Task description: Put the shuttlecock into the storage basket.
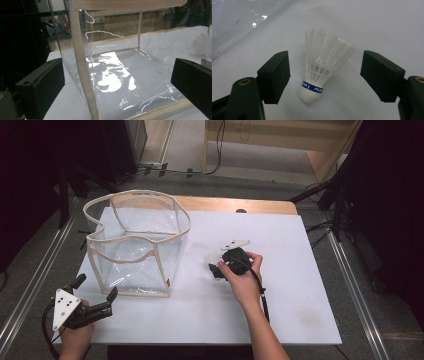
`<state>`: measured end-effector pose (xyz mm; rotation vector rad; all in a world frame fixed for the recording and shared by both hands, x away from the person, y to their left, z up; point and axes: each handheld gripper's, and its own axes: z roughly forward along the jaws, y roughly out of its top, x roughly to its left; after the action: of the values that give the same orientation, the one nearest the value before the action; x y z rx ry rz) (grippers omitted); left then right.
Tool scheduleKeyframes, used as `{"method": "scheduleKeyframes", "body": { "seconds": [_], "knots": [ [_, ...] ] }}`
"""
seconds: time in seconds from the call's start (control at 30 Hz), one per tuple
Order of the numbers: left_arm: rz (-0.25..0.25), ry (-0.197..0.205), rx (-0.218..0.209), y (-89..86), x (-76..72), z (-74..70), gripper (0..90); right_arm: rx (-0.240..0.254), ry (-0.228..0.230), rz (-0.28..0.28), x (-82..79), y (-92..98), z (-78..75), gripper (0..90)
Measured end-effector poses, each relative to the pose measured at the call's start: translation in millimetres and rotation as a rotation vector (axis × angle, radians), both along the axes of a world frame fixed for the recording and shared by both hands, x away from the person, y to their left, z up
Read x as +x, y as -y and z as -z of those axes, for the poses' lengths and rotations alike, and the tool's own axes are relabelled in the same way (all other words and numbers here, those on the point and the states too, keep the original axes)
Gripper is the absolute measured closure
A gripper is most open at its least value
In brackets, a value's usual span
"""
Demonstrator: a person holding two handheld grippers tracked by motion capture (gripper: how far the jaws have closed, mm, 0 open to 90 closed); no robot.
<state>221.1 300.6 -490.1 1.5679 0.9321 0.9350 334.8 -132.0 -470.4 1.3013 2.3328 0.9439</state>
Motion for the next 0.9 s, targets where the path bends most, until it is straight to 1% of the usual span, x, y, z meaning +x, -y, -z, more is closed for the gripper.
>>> {"method": "scheduleKeyframes", "body": {
  "seconds": [0.13,0.3,0.4,0.53,0.63,0.67,0.7,0.8,0.87,0.9],
  "knots": [
    [0.000,0.000,-0.001,0.0,0.0,0.0,0.0,-0.012,-0.015,0.005,1.1,-1.7,2.3,24.6],
    [0.001,-0.001,0.000,0.0,0.1,0.0,0.0,-0.023,-0.039,0.030,2.0,-2.8,4.3,26.5],
    [0.001,-0.001,-0.001,-0.1,0.1,0.0,0.0,-0.030,-0.051,0.024,2.4,-4.3,6.1,26.9],
    [0.002,0.000,0.000,0.0,0.1,0.0,0.0,-0.019,-0.067,0.020,1.1,-6.4,7.6,26.9],
    [0.002,-0.001,0.000,-0.1,0.1,0.0,0.0,-0.027,-0.076,0.034,0.1,-8.0,9.7,28.2],
    [0.002,0.000,0.000,0.0,0.1,0.0,0.0,-0.036,-0.079,0.042,0.0,-8.1,11.7,29.9],
    [0.002,0.000,0.000,0.0,0.1,0.0,0.0,-0.036,-0.079,0.042,0.0,-8.1,11.7,29.9],
    [0.002,-0.001,-0.001,-0.1,0.1,0.0,0.0,-0.048,-0.093,0.062,-1.1,-8.9,14.0,33.7],
    [0.002,-0.001,-0.001,-0.1,0.2,0.0,0.0,-0.059,-0.092,0.070,-1.9,-10.0,15.0,37.5],
    [0.001,-0.001,-0.001,0.0,0.2,0.0,0.0,-0.066,-0.092,0.076,-2.6,-10.9,15.1,37.9]
  ]
}}
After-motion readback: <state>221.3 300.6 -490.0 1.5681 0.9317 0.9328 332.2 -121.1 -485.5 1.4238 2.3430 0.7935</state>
